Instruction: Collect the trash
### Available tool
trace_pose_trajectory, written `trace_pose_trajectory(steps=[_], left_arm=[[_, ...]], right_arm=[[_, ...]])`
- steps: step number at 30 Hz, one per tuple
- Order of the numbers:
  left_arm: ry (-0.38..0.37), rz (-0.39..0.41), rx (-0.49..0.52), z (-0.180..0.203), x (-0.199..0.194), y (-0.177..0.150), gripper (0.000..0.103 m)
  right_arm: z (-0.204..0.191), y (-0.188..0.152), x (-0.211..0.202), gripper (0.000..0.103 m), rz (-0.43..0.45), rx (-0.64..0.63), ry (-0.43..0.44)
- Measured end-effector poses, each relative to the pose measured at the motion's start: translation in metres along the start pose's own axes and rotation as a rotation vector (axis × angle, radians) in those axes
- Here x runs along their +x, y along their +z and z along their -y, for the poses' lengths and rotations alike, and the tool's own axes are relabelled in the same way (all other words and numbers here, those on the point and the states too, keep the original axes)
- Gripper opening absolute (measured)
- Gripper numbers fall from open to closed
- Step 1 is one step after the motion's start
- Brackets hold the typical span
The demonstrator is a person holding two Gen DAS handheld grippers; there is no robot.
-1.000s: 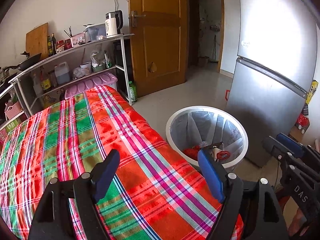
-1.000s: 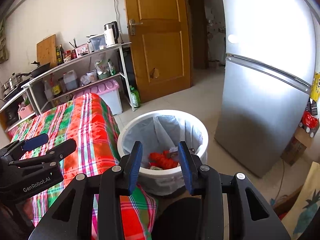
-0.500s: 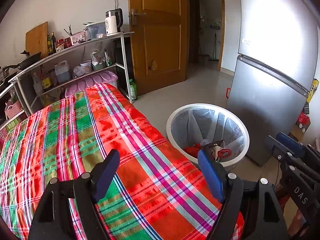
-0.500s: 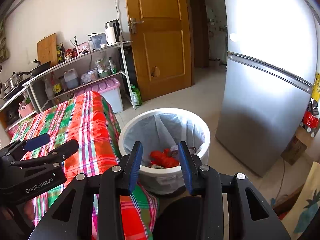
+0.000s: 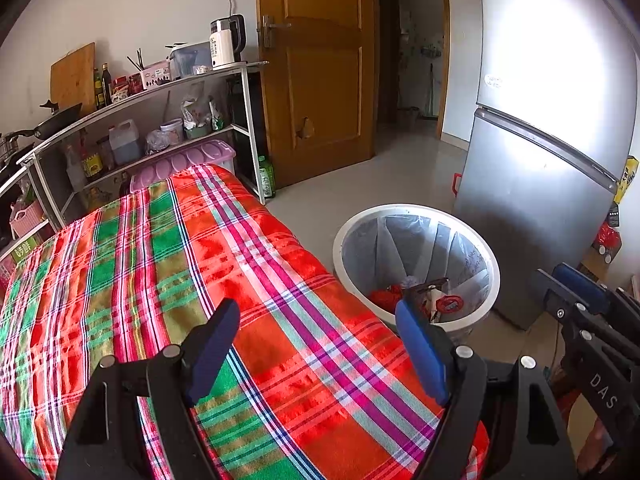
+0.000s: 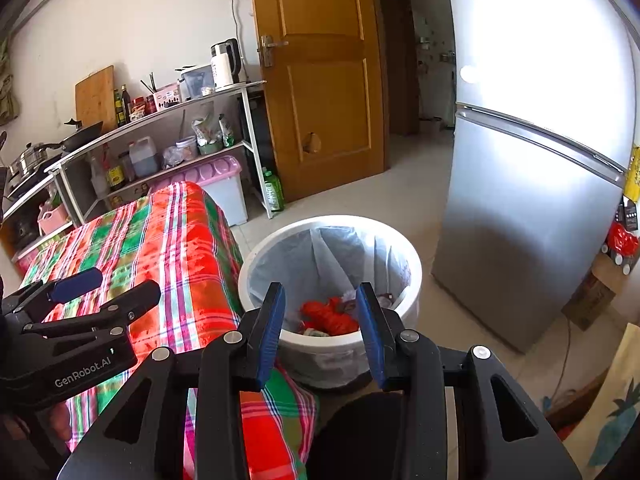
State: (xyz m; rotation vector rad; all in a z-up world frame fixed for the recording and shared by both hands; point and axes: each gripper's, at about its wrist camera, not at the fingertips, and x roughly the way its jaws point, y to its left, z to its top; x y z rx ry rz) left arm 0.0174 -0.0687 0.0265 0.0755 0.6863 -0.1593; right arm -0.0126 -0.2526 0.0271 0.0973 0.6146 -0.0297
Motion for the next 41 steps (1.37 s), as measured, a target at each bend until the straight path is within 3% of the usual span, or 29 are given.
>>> trace_pose_trajectory(steps=[41], left_arm=[[-0.009, -0.004, 0.002, -0.0024, 0.0006, -0.0012, 0.082]], right_arm=[[0.0027, 0.0001, -0.0001, 0.038, 0.002, -0.005, 0.003]])
